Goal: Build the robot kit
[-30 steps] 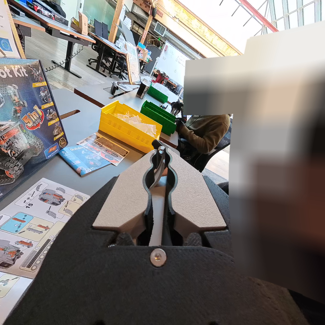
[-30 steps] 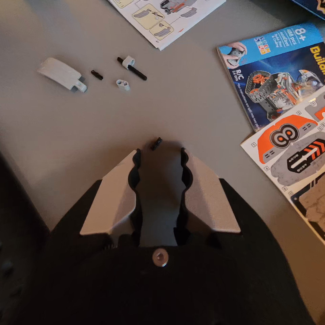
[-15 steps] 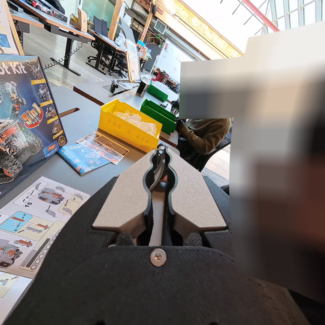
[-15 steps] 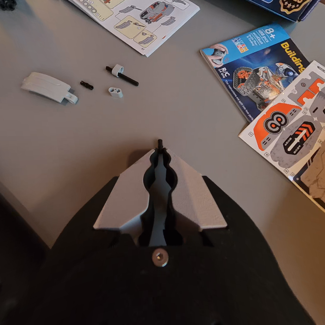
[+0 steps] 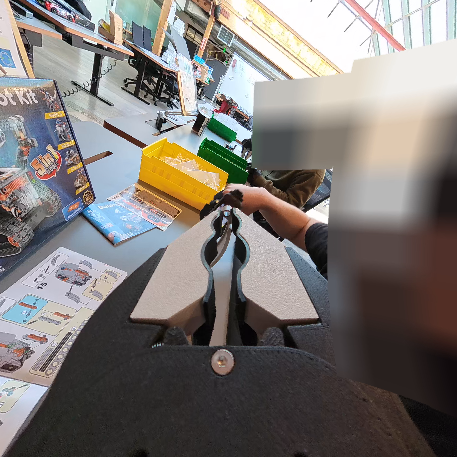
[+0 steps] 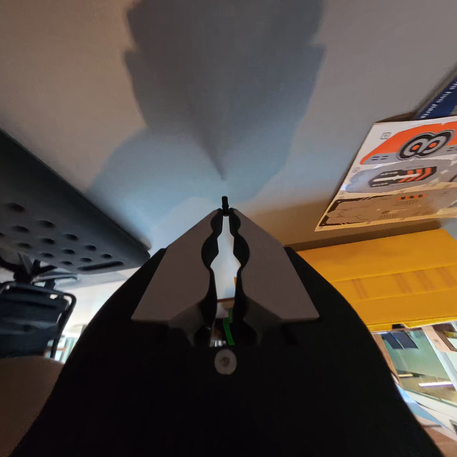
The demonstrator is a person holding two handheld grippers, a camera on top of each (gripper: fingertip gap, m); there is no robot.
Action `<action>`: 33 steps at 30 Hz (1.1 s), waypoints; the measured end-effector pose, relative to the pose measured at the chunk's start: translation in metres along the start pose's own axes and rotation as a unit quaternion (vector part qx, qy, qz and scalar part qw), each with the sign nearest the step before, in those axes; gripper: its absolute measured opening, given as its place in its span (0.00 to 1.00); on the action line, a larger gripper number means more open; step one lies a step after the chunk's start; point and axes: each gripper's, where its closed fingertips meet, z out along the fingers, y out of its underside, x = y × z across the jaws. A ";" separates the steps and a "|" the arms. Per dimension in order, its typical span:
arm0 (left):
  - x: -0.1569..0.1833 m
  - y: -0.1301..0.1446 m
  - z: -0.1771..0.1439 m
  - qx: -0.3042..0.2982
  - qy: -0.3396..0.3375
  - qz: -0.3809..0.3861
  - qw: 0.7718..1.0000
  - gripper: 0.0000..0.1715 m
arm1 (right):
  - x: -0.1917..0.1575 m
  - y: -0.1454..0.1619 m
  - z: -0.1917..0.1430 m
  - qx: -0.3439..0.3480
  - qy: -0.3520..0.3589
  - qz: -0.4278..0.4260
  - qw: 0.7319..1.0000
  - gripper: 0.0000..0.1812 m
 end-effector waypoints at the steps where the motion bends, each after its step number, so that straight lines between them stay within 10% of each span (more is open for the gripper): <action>1: 0.000 0.000 0.000 -0.001 0.000 0.000 1.000 0.02 | -0.002 0.002 0.003 -0.020 -0.009 -0.005 1.000 0.02; 13: 0.001 0.000 0.000 0.001 0.005 -0.002 1.000 0.02 | -0.002 0.008 0.013 -0.099 -0.020 -0.002 0.995 0.02; 33: 0.001 0.002 0.002 -0.006 0.009 -0.004 1.000 0.02 | 0.000 0.009 -0.003 -0.006 -0.024 0.045 0.999 0.09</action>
